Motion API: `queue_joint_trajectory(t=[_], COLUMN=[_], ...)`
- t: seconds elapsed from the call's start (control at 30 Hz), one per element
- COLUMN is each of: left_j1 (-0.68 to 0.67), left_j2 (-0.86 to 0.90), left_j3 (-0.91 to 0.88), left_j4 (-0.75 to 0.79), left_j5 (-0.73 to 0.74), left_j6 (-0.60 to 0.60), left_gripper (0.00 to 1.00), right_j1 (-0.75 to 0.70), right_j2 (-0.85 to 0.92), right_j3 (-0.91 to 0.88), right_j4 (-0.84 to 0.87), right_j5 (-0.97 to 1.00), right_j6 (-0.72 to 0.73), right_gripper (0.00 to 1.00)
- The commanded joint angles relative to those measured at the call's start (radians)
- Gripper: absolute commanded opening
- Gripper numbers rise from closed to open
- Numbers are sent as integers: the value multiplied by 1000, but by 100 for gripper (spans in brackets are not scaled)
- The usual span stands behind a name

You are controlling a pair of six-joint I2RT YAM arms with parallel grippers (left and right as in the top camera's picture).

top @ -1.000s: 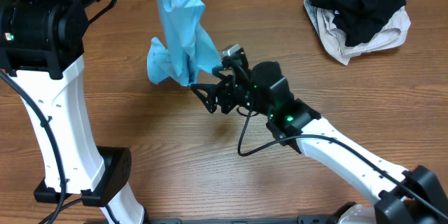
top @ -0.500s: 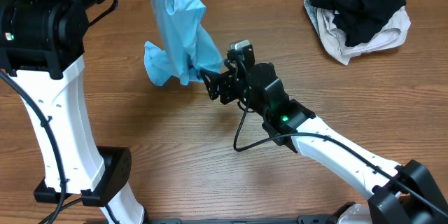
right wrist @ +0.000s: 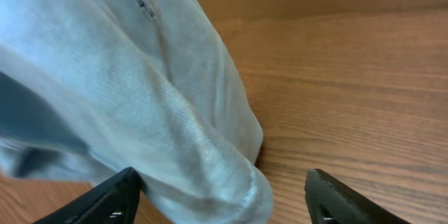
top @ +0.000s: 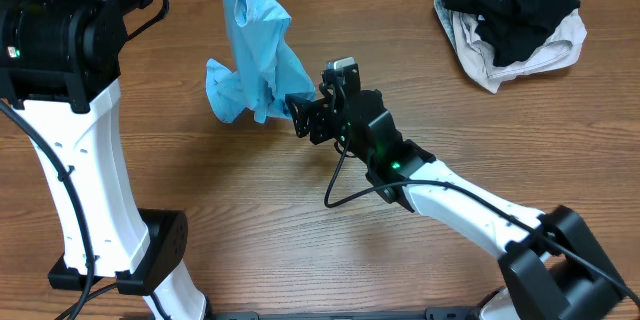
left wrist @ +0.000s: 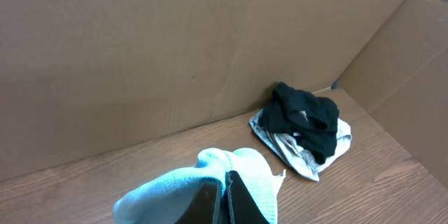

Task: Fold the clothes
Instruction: 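Grasp the hanging T-shirt with the right gripper below the left, then stretch the T-shirt between grippers and lay it on the table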

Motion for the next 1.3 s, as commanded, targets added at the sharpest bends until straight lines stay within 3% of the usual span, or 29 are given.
queue_joint_trajectory(t=[0.0,0.1,0.2,0.27,0.43,0.63,0.87,1.03,1.27], left_j1=[-9,-8,-5,-3,17,61,124,190,203], left_j2=[-12,-12,-12,-12,-12,-12,-13,-13,-10], left_j3=[19,19,19,19,19,19,19,19,17], left_j4=[8,8,9,9,8,10,8,-34,-237], left_j5=[34,34,27,26,27,18,-103,-105,-190], left_j6=[-13,-12,-3,18,25,25,25,24,25], left_gripper=[4,4,4,4,4,4,4,4,4], right_j1=[1,1,1,-1,-1,-1,-2,-2,-2], right_j2=[32,26,-7,-51,-221,-493,-707,-825,-894], right_j3=[27,27,27,27,27,27,27,27,27], right_j4=[32,34,22,-11,-158,-329,-468,-624,-928], right_j5=[-12,-12,-12,-12,6,172,362,401,341], right_j6=[10,10,10,9,-121,-221,-243,-229,-60], right_gripper=[67,29,17,4,4,4,4,4,4])
